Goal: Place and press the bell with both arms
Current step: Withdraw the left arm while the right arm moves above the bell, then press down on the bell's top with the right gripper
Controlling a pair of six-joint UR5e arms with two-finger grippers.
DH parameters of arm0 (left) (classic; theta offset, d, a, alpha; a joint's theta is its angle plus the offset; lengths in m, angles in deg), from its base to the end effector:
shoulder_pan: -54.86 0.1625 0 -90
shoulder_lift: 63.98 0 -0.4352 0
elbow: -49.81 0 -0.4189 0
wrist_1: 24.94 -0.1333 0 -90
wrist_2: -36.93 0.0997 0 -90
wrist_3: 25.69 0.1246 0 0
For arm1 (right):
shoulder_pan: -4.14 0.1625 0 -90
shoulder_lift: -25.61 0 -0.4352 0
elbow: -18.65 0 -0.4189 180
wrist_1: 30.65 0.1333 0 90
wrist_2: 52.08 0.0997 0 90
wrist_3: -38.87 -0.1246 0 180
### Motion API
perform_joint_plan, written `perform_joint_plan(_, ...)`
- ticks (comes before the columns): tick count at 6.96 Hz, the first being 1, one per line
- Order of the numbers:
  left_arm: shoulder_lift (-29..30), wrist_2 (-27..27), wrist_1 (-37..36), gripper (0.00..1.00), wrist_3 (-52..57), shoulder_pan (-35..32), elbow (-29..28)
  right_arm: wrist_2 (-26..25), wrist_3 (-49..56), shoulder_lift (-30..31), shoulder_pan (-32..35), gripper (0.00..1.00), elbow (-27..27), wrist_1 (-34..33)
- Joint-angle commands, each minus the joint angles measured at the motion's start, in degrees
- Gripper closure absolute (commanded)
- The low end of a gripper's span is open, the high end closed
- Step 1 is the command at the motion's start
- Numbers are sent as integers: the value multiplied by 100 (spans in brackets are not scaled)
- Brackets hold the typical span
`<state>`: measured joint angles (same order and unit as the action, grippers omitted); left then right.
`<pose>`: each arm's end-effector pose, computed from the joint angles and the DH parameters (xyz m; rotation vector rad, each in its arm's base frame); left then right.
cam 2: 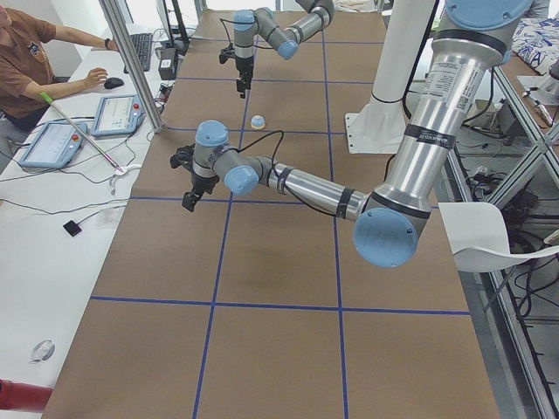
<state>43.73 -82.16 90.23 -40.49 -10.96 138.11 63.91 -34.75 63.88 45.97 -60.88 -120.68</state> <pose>0.2129 -0.6517 0.4778 0.5025 0.6947 0.3360 -0.5476 -0.5958 0.1743 -0.0351 -0.8301 0.2553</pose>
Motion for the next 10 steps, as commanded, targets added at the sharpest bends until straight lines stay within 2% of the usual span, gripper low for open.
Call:
perform_joint_plan(1,-4,-1,-3,0,21,-11,-15,-51,-74,-127,-166,100,236,65)
perform_joint_plan(10,-4,26,6,0,13,33,-24,-95,-22,-83,-474,100,851,434)
